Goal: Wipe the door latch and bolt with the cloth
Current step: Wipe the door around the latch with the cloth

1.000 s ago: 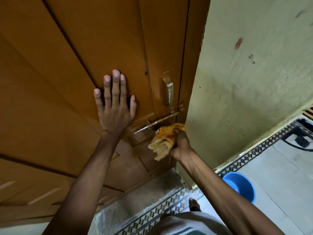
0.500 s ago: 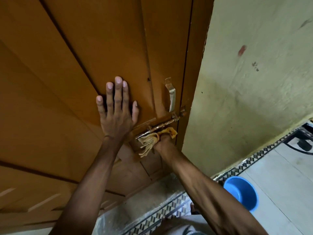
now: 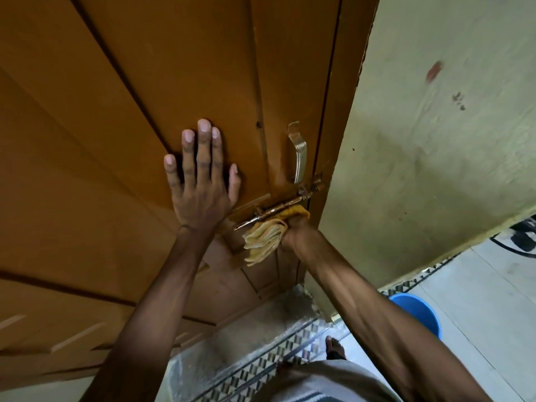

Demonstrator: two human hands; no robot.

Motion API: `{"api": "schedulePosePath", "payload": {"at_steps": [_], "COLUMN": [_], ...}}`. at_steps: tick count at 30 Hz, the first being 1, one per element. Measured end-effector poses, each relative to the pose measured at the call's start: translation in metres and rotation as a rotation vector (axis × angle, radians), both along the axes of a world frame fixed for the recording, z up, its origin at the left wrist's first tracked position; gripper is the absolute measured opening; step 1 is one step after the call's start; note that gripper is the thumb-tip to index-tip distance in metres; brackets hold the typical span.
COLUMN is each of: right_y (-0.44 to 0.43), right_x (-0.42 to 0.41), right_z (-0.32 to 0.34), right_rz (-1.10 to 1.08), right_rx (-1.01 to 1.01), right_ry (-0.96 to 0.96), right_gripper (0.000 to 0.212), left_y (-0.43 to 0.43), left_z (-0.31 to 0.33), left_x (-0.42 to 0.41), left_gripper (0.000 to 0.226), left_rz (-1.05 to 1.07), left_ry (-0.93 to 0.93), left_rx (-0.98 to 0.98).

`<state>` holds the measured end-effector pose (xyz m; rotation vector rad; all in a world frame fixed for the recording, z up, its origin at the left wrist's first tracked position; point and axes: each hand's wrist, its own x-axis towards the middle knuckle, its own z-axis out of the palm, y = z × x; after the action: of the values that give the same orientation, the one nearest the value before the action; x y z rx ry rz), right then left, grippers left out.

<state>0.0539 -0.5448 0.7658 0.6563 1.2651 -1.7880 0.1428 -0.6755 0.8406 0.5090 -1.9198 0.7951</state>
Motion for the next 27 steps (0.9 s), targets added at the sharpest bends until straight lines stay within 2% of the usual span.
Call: {"api": "schedulePosePath", "payload": {"at_steps": [2, 4, 8, 11, 14, 15, 18, 20, 22, 24, 25, 27], "right_y": [0.001, 0.01, 0.028, 0.029, 0.028, 0.023, 0.027, 0.045, 0.063, 0.073, 0.075, 0.07], "right_x": [-0.014, -0.004, 0.029, 0.024, 0.015, 0.013, 0.016, 0.02, 0.028, 0.026, 0.023, 0.015], "right_z": [-0.046, -0.069, -0.035, -0.024, -0.009, -0.006, 0.024, 0.04, 0.046, 0.037, 0.035, 0.025], "right_rz": [0.026, 0.192, 0.219, 0.113, 0.152, 0.104, 0.004, -0.031, -0.126, -0.228, -0.206, -0.08], "right_rx": [0.076, 0.159, 0.072, 0.036, -0.017, -0.07, -0.063, -0.056, -0.032, 0.191, 0.383, 0.529], "right_ry": [0.069, 0.219, 0.199, 0.239, 0.253, 0.207, 0.049, 0.021, 0.18, 0.566, 0.79, 1.152], "right_gripper": [0.045, 0.041, 0.025, 0.037, 0.033, 0.032, 0.039, 0.032, 0.018, 0.012, 0.016, 0.027], "left_y": [0.0, 0.001, 0.001, 0.001, 0.001, 0.0, 0.0, 0.0, 0.0, 0.0, 0.0, 0.001], "left_z": [0.0, 0.0, 0.002, 0.001, 0.001, 0.001, 0.002, 0.001, 0.0, 0.0, 0.0, 0.001], "left_x": [0.0, 0.0, 0.001, 0.0, -0.001, -0.001, -0.001, 0.0, 0.0, 0.0, 0.0, -0.001], "left_gripper": [0.079, 0.078, 0.076, 0.077, 0.078, 0.077, 0.075, 0.074, 0.074, 0.074, 0.074, 0.074], "left_rz": [0.003, 0.001, 0.013, 0.035, 0.037, 0.04, 0.035, 0.029, 0.034, 0.039, 0.04, 0.041], "left_ry": [-0.002, 0.001, -0.009, -0.016, -0.021, -0.02, -0.011, -0.007, -0.008, -0.002, 0.002, 0.004], "left_rx": [-0.001, -0.002, -0.006, -0.024, -0.03, -0.027, -0.015, -0.013, -0.014, -0.011, -0.012, -0.008]}}
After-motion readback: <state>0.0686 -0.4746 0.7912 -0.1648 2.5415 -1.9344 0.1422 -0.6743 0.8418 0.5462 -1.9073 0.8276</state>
